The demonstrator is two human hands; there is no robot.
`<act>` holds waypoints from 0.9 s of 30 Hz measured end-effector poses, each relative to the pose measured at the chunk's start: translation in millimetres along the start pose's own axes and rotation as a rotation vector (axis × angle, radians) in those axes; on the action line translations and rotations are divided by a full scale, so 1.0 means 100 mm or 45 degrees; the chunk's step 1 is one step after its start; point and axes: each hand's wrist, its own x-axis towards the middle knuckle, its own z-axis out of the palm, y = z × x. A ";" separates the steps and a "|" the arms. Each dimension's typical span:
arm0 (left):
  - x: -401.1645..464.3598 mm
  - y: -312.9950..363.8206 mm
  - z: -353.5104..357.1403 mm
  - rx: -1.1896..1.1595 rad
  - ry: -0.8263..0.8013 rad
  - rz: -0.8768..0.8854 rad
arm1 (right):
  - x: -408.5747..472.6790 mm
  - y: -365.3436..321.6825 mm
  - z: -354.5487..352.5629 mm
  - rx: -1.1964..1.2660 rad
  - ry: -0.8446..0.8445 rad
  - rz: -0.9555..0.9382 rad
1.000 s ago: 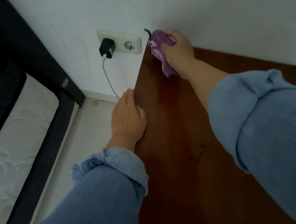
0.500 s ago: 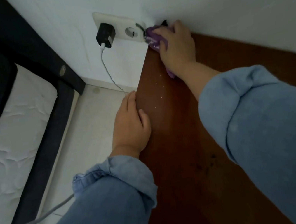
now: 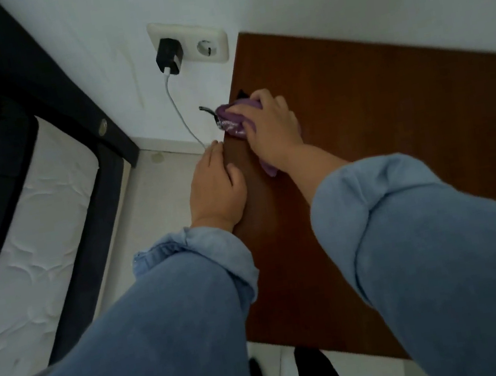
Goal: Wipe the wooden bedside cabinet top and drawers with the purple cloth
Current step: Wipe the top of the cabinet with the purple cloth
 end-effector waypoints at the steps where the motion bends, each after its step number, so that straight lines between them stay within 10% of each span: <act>1: -0.15 -0.04 -0.03 -0.010 -0.010 -0.004 | 0.00 0.00 -0.01 0.002 -0.019 0.015; 27: -1.83 -0.70 -0.11 -0.219 0.203 0.118 | -1.63 -0.64 0.39 -0.053 0.023 -0.034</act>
